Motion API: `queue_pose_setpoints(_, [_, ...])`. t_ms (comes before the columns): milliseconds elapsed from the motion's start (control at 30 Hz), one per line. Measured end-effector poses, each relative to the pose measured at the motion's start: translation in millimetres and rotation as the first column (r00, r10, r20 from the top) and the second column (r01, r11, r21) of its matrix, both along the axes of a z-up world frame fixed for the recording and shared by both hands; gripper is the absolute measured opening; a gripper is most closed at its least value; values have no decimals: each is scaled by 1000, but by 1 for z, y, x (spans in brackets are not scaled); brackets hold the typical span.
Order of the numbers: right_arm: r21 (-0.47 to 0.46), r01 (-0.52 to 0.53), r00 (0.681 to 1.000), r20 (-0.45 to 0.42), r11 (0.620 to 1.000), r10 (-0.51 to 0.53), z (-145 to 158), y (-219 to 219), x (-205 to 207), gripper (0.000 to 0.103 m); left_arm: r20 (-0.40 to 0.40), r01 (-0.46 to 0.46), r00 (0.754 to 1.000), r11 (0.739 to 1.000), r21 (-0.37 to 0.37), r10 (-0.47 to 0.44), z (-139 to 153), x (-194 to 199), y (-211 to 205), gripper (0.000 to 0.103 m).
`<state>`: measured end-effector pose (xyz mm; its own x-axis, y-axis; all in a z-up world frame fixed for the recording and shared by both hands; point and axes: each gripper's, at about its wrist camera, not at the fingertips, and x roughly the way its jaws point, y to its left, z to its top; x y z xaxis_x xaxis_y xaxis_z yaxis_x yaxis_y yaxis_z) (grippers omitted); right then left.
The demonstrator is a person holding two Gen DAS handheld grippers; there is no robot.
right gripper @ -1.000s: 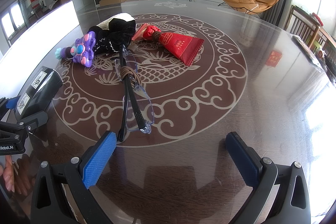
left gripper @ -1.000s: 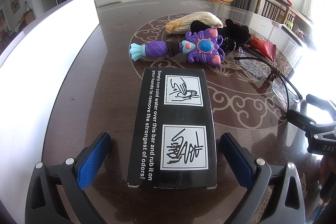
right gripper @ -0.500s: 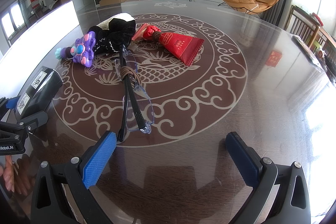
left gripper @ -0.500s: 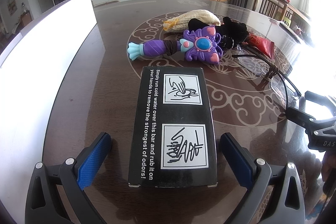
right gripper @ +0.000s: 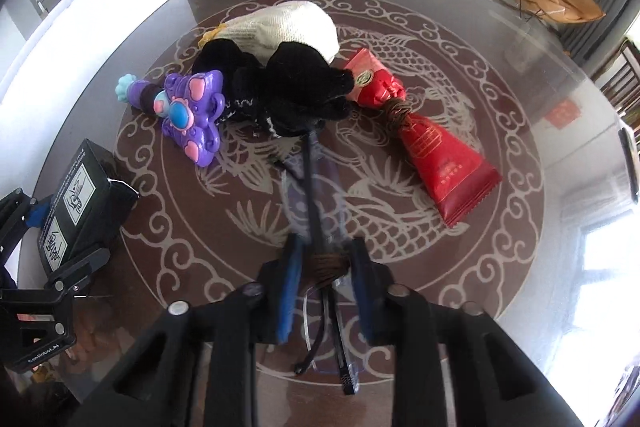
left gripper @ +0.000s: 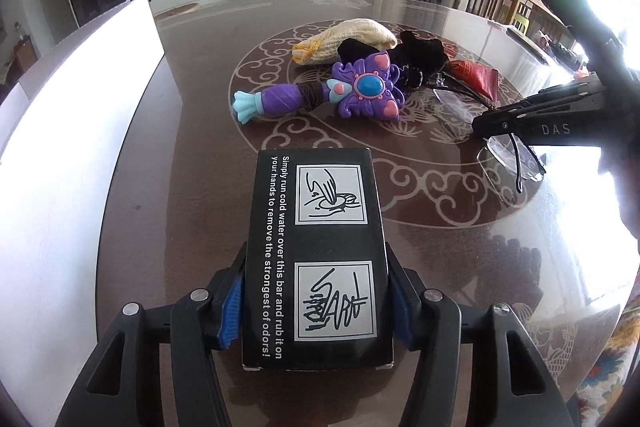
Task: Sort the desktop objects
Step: 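Close the right tool on the clear eyeglasses while the left tool holds the soap box, then carry the soap box and eyeglasses into the cardboard tray and release both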
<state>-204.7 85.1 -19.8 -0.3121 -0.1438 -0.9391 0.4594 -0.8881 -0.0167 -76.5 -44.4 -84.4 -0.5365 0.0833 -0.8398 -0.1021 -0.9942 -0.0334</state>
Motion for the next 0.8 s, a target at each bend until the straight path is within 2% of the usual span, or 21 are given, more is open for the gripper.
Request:
queue_pose_setpoints(100, [10, 4, 1000, -7, 1000, -4, 9, 4, 7, 12, -29, -44, 998, 995, 85, 47, 15, 19, -18, 58])
queue_pose_setpoints(200, [-15, 6, 1000, -29, 1000, -7, 33, 5, 19, 12, -63, -93, 992, 980, 177, 106, 40, 35, -36, 58])
queue_pose_setpoints(300, [-93, -33, 997, -75, 995, 26, 72, -9, 29, 12, -107, -136, 980, 960, 245, 167, 77, 52, -56, 58])
queue_pose_setpoints(400, [-199, -94, 989, -132, 975, 68, 113, -44, 42, 12, -175, -189, 955, 944, 269, 241, 119, 72, -88, 58])
queue_pose_setpoints(500, [-319, -182, 974, -186, 930, 127, 147, -99, 63, 13, -231, -261, 920, 935, 240, 316, 150, 91, -134, 58])
queue_pose_setpoints(600, [-408, -275, 955, -218, 871, 199, 166, -162, 88, 13, -240, -355, 890, 919, 171, 389, 157, 101, -185, 58])
queue_pose_setpoints(700, [-452, -366, 930, -216, 814, 299, 165, -230, 115, 13, -181, -455, 866, 885, 96, 466, 138, 105, -237, 58])
queue_pose_setpoints(800, [-445, -442, 897, -191, 779, 399, 146, -286, 145, 13, -95, -520, 847, 852, 56, 523, 109, 107, -277, 58])
